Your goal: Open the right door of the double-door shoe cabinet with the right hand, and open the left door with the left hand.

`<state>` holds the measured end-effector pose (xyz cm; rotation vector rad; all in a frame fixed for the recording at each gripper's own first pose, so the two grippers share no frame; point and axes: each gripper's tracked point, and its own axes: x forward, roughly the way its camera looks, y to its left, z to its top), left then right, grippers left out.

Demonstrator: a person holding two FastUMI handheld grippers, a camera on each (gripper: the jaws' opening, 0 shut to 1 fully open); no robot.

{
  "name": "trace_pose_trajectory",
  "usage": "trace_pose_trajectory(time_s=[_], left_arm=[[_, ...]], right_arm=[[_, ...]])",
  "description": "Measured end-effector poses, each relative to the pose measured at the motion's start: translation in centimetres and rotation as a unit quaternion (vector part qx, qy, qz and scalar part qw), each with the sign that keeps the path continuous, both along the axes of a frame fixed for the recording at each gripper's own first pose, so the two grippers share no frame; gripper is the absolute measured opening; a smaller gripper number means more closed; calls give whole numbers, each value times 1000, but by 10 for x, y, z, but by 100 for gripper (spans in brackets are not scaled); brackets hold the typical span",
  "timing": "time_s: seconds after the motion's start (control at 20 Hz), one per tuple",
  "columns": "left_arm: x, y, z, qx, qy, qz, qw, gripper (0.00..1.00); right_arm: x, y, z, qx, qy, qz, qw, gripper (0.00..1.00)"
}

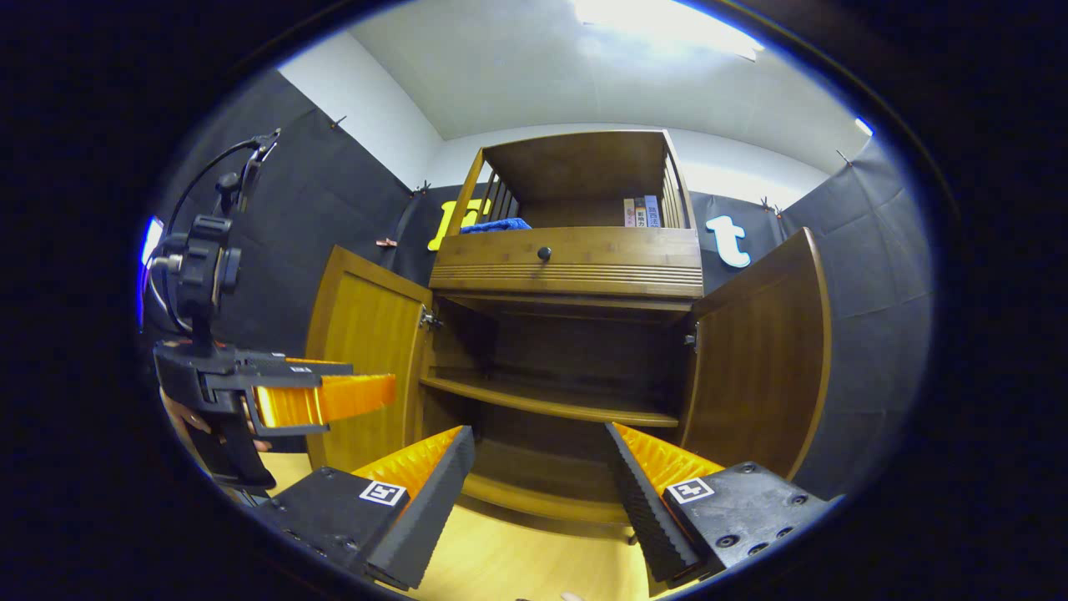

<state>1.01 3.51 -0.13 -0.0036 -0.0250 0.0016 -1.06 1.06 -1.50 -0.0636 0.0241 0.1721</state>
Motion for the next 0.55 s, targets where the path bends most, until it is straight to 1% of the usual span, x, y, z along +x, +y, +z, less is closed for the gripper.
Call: trace_pose_trajectory(time_s=[0.05,0.15,0.2,0.25,0.3,0.55], left_arm=[[-2,0,3,2,-4,2,1000,96],[-4,-1,3,7,-5,1,1000,96],[-4,-2,1,8,-3,0,1000,95],[-6,-3,2,8,-2,-3,1000,95],[-5,-5,1,8,-2,-5,1000,95],[-4,-9,5,8,-9,-3,1000,95]], right_arm=[[0,1,4,2,-6,-1,1000,95],[1,2,9,3,-15,-2,1000,99],[0,3,10,6,-17,-3,1000,97],[-1,3,10,8,-17,-3,1000,97],[-1,2,10,11,-18,-4,1000,99],[-5,-5,18,10,-28,-13,999,97]])
